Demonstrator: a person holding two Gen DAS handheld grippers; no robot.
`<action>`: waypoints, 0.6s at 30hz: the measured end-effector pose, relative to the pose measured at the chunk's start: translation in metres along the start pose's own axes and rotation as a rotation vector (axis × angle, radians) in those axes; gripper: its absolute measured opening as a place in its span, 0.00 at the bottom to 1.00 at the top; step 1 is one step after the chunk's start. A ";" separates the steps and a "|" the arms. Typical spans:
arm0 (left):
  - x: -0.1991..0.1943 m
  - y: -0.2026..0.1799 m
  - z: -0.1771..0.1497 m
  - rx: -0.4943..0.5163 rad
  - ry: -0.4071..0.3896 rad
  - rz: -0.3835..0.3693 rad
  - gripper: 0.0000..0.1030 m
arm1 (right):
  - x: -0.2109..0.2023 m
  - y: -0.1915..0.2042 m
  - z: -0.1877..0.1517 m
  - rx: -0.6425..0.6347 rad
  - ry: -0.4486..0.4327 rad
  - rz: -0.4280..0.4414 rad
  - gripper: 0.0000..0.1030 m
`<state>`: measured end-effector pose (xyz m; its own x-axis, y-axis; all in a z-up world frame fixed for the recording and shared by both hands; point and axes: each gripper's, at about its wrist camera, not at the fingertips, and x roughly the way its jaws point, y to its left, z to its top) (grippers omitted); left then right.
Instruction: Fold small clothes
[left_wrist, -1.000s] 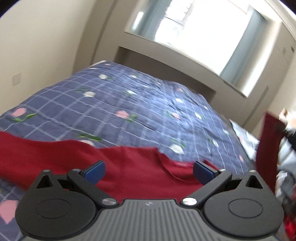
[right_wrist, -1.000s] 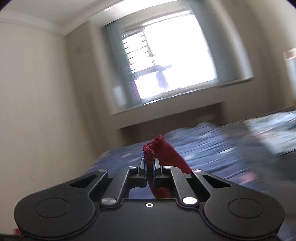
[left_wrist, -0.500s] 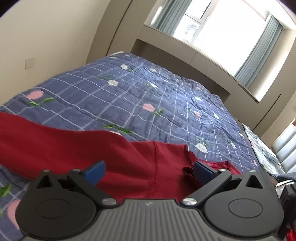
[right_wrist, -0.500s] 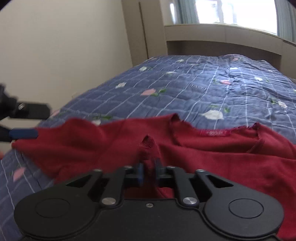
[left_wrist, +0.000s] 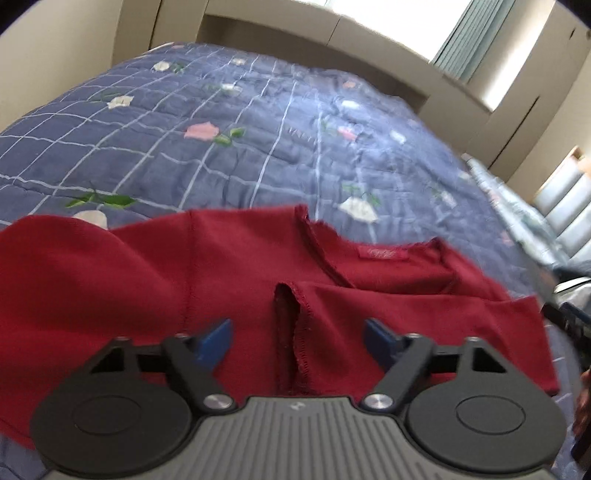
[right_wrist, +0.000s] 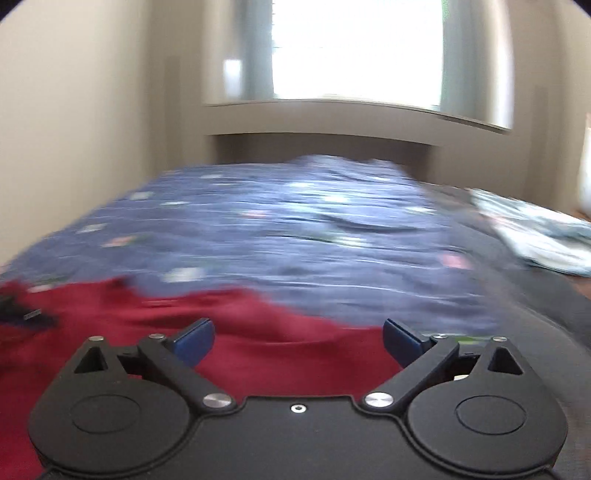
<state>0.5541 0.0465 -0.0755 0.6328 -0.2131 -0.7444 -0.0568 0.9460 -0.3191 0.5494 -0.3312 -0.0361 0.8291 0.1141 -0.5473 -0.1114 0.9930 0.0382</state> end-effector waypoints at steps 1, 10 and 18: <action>0.001 -0.005 0.000 0.011 -0.011 0.007 0.69 | 0.011 -0.019 -0.001 0.073 0.039 0.003 0.82; 0.007 -0.017 0.011 0.039 0.038 -0.013 0.05 | 0.036 -0.084 -0.019 0.474 0.114 0.158 0.33; -0.005 -0.026 0.014 0.073 -0.014 0.017 0.04 | 0.030 -0.059 -0.002 0.252 0.071 0.044 0.12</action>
<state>0.5629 0.0268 -0.0553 0.6429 -0.1937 -0.7410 -0.0112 0.9650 -0.2619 0.5799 -0.3859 -0.0568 0.7853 0.1637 -0.5971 0.0006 0.9642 0.2652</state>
